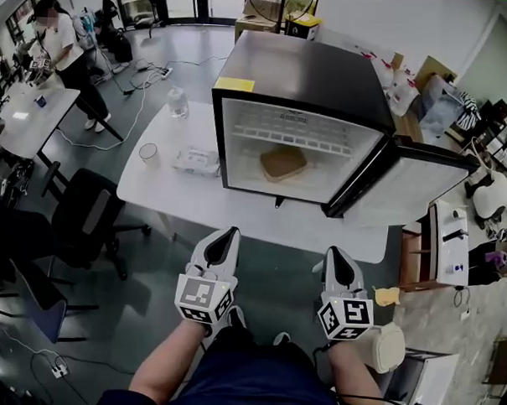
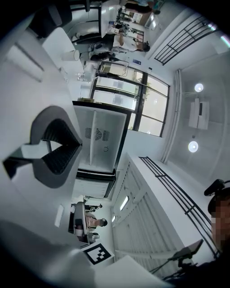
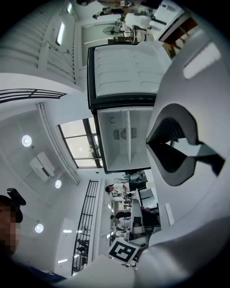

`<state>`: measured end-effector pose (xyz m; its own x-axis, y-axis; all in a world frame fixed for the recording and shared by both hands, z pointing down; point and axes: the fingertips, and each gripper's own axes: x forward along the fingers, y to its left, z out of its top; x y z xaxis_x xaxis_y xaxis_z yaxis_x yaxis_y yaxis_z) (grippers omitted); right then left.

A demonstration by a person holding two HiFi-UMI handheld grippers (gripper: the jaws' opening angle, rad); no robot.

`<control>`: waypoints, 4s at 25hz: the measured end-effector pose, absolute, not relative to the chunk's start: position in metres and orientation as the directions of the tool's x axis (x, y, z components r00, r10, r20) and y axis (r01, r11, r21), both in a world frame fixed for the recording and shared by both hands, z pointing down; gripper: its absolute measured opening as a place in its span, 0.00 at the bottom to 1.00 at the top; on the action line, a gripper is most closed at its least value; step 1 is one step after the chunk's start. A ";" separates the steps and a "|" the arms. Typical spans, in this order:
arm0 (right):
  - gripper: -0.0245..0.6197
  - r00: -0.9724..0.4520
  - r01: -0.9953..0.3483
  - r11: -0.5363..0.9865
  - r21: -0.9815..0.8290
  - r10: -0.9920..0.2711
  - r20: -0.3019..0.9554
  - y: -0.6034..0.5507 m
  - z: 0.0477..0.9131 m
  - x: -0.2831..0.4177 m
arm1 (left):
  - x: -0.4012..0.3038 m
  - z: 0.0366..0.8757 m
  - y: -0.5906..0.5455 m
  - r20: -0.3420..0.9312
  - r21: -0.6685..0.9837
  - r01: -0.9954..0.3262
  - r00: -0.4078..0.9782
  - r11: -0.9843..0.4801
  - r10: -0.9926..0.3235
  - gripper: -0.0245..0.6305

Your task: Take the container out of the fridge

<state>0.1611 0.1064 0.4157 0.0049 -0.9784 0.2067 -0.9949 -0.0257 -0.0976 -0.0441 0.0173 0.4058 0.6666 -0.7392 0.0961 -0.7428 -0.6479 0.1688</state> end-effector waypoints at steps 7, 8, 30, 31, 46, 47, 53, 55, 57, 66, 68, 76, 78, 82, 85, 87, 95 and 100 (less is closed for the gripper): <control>0.05 0.022 -0.997 -0.039 -0.064 -0.971 0.237 0.079 0.418 0.141 | -0.057 0.417 -0.014 0.098 0.222 -0.720 0.687 -0.657 -0.720 0.04; 0.05 0.020 -0.998 -0.036 -0.060 -0.970 0.241 0.076 0.419 0.139 | -0.058 0.420 -0.017 0.102 0.231 -0.719 0.688 -0.656 -0.719 0.04; 0.05 -0.173 -0.977 0.142 -0.160 -0.965 0.196 -0.029 0.442 0.183 | 0.014 0.429 -0.088 0.183 0.189 -0.767 0.641 -0.613 -0.745 0.04; 0.05 -0.183 -0.974 0.152 -0.167 -0.964 0.191 -0.034 0.442 0.188 | 0.021 0.428 -0.090 0.185 0.178 -0.769 0.639 -0.614 -0.747 0.04; 0.05 -0.356 -0.921 0.308 -0.237 -0.914 0.193 -0.067 0.469 0.204 | 0.072 0.490 -0.143 0.383 0.240 -0.803 0.595 -0.546 -0.707 0.04; 0.05 -0.353 -0.922 0.305 -0.237 -0.915 0.197 -0.067 0.468 0.203 | 0.071 0.496 -0.147 0.397 0.262 -0.803 0.596 -0.536 -0.698 0.04; 0.05 -0.299 -0.940 0.244 -0.239 -0.927 0.228 -0.065 0.475 0.208 | 0.076 0.531 -0.171 0.464 0.316 -0.798 0.602 -0.513 -0.650 0.04; 0.05 -0.271 -0.947 0.213 -0.241 -0.931 0.245 -0.063 0.481 0.213 | 0.082 0.542 -0.178 0.486 0.329 -0.790 0.612 -0.518 -0.625 0.04; 0.05 -0.243 -0.953 0.180 -0.245 -0.934 0.260 -0.060 0.487 0.218 | 0.087 0.556 -0.183 0.514 0.339 -0.783 0.619 -0.522 -0.594 0.04; 0.05 -0.189 -0.958 0.097 -0.268 -0.920 0.344 -0.043 0.522 0.209 | 0.097 0.601 -0.208 0.535 0.520 -0.746 0.664 -0.416 -0.522 0.04; 0.05 -0.181 -0.959 0.084 -0.272 -0.918 0.353 -0.038 0.526 0.209 | 0.099 0.609 -0.213 0.523 0.589 -0.727 0.676 -0.353 -0.520 0.05; 0.05 -0.110 -0.958 -0.009 -0.287 -0.912 0.396 -0.011 0.540 0.226 | 0.088 0.632 -0.233 0.479 0.785 -0.620 0.631 -0.025 -0.610 0.15; 0.05 -0.097 -0.955 -0.030 -0.294 -0.908 0.407 -0.006 0.543 0.228 | 0.086 0.637 -0.238 0.474 0.803 -0.597 0.628 0.010 -0.617 0.15; 0.05 -0.068 -0.955 -0.063 -0.291 -0.906 0.417 0.005 0.546 0.228 | 0.086 0.648 -0.241 0.469 0.829 -0.556 0.637 0.057 -0.612 0.15; 0.05 -0.042 -0.955 -0.093 -0.283 -0.898 0.437 0.014 0.548 0.232 | 0.090 0.650 -0.238 0.475 0.829 -0.556 0.638 0.065 -0.606 0.15; 0.05 -0.035 -0.953 -0.105 -0.283 -0.893 0.449 0.019 0.549 0.236 | 0.094 0.647 -0.235 0.478 0.825 -0.562 0.634 0.061 -0.608 0.14; 0.05 -0.095 -0.957 -0.050 -0.285 -0.877 0.471 0.010 0.557 0.221 | 0.095 0.643 -0.223 0.481 0.812 -0.584 0.652 0.018 -0.586 0.11; 0.05 -0.165 -0.956 0.022 -0.292 -0.865 0.475 0.002 0.561 0.204 | 0.093 0.643 -0.206 0.466 0.838 -0.546 0.708 0.008 -0.531 0.11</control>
<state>0.2038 0.0017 0.5610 -0.1648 -0.8646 0.4746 -0.9562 0.0220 -0.2919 0.0934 -0.2060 0.6432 0.7078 -0.5309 0.4661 -0.5458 0.0079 0.8379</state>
